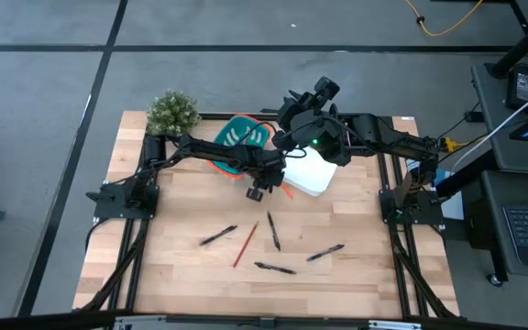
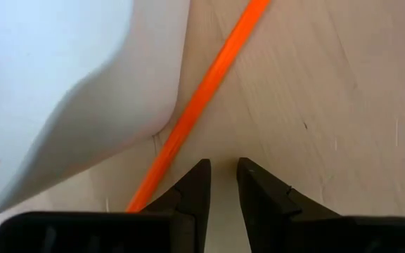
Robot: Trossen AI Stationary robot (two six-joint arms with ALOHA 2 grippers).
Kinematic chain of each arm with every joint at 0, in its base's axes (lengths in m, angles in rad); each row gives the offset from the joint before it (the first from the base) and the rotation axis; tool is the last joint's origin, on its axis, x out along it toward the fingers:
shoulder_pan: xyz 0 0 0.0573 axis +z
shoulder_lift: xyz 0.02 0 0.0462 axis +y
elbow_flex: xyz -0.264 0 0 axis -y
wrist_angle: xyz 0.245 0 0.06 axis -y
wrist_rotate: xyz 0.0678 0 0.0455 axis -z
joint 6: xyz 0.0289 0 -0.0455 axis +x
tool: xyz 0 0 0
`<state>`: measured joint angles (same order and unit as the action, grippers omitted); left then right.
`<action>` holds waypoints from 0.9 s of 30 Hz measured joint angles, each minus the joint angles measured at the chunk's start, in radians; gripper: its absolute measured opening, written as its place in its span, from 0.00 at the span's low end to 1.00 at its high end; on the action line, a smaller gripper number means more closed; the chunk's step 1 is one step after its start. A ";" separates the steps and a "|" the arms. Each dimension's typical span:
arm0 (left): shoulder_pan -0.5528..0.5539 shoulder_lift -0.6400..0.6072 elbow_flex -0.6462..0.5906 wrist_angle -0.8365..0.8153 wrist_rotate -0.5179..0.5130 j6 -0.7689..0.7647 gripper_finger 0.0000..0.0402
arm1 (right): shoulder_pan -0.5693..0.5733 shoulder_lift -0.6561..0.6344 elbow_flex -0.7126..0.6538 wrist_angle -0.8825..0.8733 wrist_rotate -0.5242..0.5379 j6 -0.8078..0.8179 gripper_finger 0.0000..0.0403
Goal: Sort pens & pencils
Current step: Put the orange pencil into the blue bin
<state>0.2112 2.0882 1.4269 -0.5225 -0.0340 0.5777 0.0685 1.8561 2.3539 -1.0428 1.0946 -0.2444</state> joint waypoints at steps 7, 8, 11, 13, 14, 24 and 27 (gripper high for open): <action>-0.031 -0.006 0.015 0.000 -0.062 0.006 0.17 | -0.001 0.000 0.000 0.000 0.000 -0.008 0.22; -0.036 -0.006 0.018 0.001 -0.061 0.009 0.17 | -0.001 0.000 0.000 0.000 0.000 -0.009 0.22; -0.051 -0.006 0.028 0.002 -0.062 0.011 0.17 | -0.001 0.000 0.000 0.000 0.000 -0.011 0.22; -0.057 -0.006 0.035 0.019 -0.062 0.029 0.17 | -0.001 0.000 0.000 0.000 0.000 -0.010 0.22; -0.058 -0.006 0.035 0.027 -0.062 0.034 0.17 | -0.001 0.000 0.000 0.000 0.000 -0.010 0.22; -0.056 -0.006 0.035 0.047 -0.023 0.036 0.17 | -0.001 0.000 0.000 0.002 0.000 -0.010 0.22; -0.058 -0.006 0.035 0.052 -0.002 0.053 0.17 | -0.001 0.000 0.000 0.002 0.000 -0.010 0.22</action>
<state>0.1533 2.0819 1.4620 -0.4701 -0.0360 0.6304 0.0673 1.8561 2.3539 -1.0409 1.0946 -0.2539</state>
